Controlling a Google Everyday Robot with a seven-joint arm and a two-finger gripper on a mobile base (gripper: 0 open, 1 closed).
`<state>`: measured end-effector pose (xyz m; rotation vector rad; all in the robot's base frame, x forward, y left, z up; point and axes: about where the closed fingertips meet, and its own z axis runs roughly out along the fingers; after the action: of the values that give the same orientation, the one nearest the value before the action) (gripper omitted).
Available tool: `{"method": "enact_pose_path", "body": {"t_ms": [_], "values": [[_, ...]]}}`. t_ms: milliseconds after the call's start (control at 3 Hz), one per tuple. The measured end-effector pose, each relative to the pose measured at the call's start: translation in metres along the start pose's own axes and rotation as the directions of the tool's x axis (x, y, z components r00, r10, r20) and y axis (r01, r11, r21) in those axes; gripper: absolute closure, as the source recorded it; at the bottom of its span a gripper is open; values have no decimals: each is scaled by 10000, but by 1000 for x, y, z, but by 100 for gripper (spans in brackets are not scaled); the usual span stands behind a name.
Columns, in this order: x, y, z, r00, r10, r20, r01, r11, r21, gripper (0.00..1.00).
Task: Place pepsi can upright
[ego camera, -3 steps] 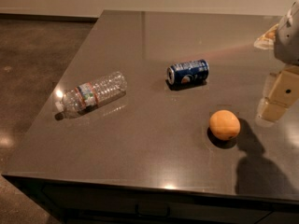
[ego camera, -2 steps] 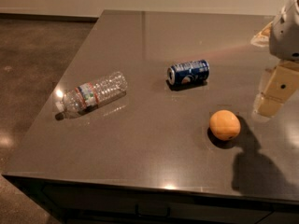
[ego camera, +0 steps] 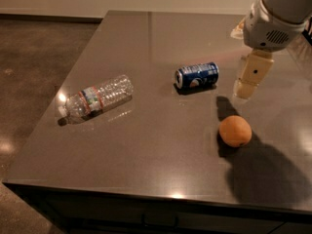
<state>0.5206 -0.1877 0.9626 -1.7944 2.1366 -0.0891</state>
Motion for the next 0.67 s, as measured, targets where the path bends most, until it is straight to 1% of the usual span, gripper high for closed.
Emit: {"method": "enact_pose_path", "body": {"t_ms": [333,667], "values": [[-3,-38,35,9985,-529,149,532,9984,-207,0],[-2,-74,70,9969,-783,120,788,9955,-532,0]]}}
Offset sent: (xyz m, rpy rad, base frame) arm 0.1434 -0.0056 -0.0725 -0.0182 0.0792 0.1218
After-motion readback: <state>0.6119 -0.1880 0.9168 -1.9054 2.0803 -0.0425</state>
